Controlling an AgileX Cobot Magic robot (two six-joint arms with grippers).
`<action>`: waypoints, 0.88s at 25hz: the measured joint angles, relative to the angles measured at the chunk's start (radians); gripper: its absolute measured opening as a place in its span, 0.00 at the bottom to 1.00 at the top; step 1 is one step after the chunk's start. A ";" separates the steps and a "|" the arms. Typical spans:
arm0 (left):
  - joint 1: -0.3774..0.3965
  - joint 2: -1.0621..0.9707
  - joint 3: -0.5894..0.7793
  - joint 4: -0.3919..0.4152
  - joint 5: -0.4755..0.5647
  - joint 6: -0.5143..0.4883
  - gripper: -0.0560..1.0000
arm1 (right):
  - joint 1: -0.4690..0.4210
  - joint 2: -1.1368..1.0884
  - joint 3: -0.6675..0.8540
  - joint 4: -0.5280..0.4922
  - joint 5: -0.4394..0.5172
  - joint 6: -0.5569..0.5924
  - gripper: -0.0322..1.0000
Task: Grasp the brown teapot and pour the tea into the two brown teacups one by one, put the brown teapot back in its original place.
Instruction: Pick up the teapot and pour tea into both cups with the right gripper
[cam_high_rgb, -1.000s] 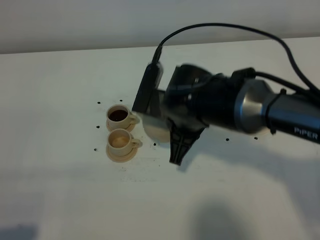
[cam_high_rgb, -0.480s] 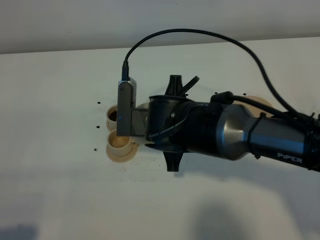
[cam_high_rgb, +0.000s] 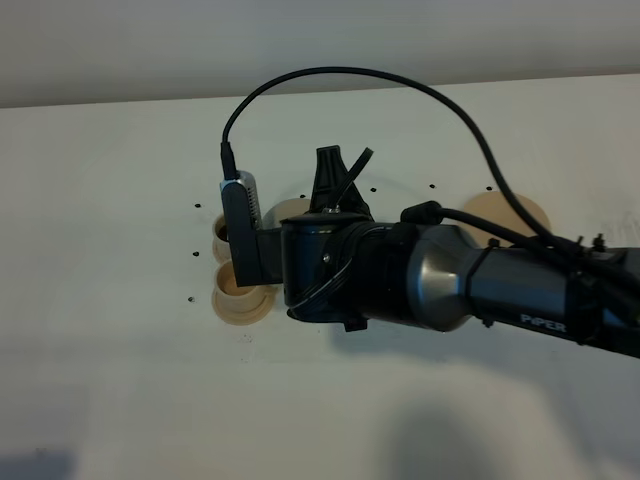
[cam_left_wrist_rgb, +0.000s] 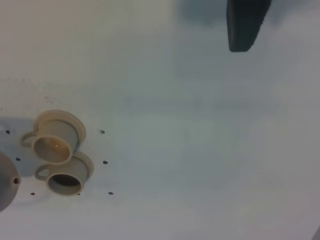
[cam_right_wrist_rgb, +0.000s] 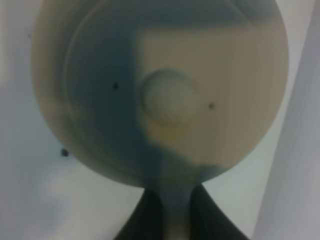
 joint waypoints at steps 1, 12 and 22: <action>0.000 0.000 0.000 0.000 0.000 0.000 0.63 | 0.000 0.007 0.000 -0.009 -0.006 0.000 0.16; 0.000 0.000 0.000 0.000 0.000 0.000 0.63 | 0.000 0.033 0.000 -0.178 -0.051 -0.002 0.16; 0.000 0.000 0.000 0.000 0.000 0.000 0.63 | 0.000 0.074 0.000 -0.293 -0.074 -0.001 0.16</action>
